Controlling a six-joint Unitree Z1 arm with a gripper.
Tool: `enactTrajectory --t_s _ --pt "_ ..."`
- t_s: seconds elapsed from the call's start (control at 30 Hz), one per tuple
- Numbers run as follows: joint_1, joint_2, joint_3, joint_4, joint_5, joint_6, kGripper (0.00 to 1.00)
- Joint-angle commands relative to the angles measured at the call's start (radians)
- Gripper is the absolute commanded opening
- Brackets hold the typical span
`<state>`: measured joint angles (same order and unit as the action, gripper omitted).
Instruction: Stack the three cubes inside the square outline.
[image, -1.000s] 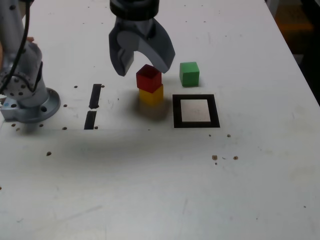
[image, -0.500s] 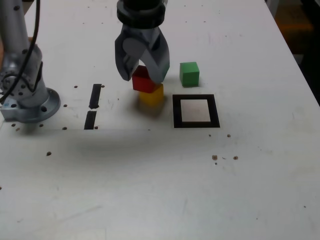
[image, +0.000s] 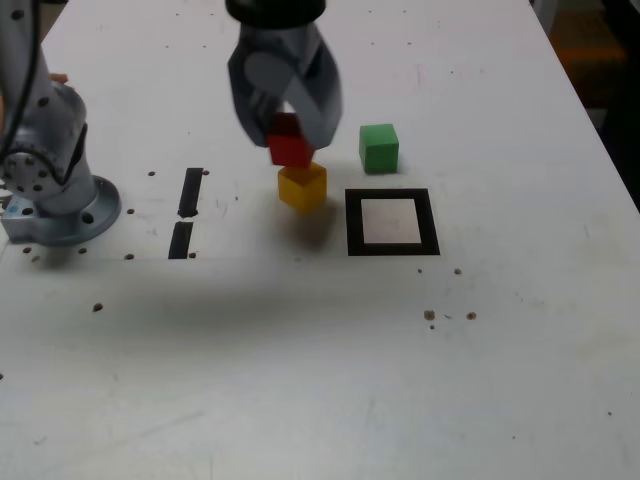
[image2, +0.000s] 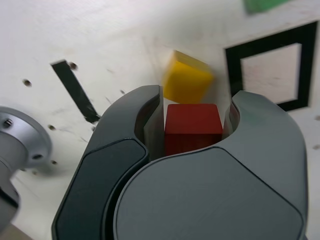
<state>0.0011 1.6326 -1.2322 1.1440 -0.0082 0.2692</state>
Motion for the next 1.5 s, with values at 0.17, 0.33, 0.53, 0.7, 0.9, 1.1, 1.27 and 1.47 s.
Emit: enactTrajectory --t_s 0.17,0.33,0.53,0.7,0.9,1.1,1.27,1.47 --pt "-0.123 0.133 -0.177 0.063 -0.001 -0.205 0.1" --pt "-0.121 0.234 -0.231 0.022 -0.021 -0.284 0.1" --pt "-0.071 0.286 -0.224 0.005 -0.007 -0.335 0.1" --pt "-0.064 0.332 -0.22 -0.015 0.005 -0.351 0.1" --pt "-0.064 0.361 -0.203 -0.056 0.006 -0.359 0.1" --pt "-0.064 0.362 -0.175 -0.076 0.023 -0.375 0.2" --pt "-0.064 0.371 -0.153 -0.088 0.022 -0.382 0.39" --pt "-0.065 0.365 -0.153 -0.091 0.019 -0.368 0.6"
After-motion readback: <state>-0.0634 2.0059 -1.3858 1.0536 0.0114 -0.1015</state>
